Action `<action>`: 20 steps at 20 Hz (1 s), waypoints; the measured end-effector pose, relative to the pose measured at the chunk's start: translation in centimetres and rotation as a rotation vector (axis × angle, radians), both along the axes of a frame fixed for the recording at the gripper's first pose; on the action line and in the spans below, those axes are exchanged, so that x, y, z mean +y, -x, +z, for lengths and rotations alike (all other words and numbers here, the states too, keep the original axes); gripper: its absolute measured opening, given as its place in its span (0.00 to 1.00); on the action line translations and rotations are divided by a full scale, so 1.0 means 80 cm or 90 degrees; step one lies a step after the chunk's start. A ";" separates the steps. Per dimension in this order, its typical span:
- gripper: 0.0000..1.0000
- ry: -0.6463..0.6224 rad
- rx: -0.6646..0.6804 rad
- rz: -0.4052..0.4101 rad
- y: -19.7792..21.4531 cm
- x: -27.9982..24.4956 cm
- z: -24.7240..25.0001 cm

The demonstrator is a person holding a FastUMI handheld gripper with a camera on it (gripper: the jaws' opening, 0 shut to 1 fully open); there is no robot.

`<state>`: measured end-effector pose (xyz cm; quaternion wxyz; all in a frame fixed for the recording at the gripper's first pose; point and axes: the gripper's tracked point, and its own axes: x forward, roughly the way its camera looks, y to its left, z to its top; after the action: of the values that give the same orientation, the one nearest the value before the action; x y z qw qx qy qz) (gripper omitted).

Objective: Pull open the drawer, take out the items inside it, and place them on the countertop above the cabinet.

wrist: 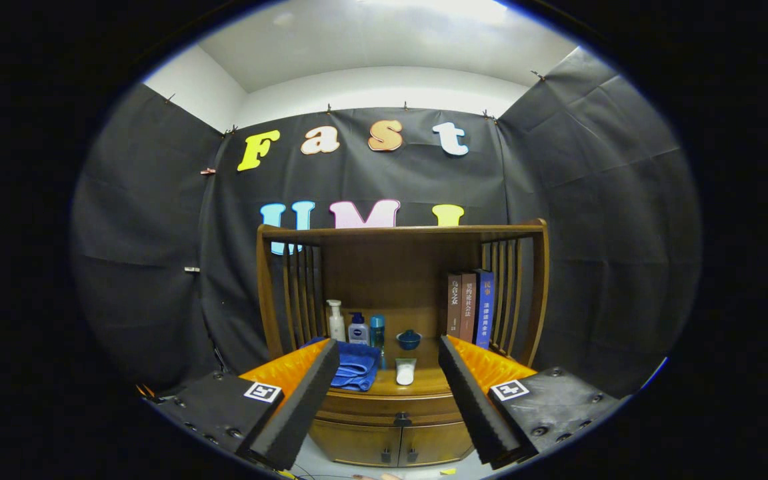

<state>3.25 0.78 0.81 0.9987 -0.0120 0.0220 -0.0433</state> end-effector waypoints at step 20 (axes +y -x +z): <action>0.98 0.007 -0.017 -0.005 0.005 0.000 0.020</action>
<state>2.87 0.76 2.39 0.9987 -0.0165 0.0081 -0.0472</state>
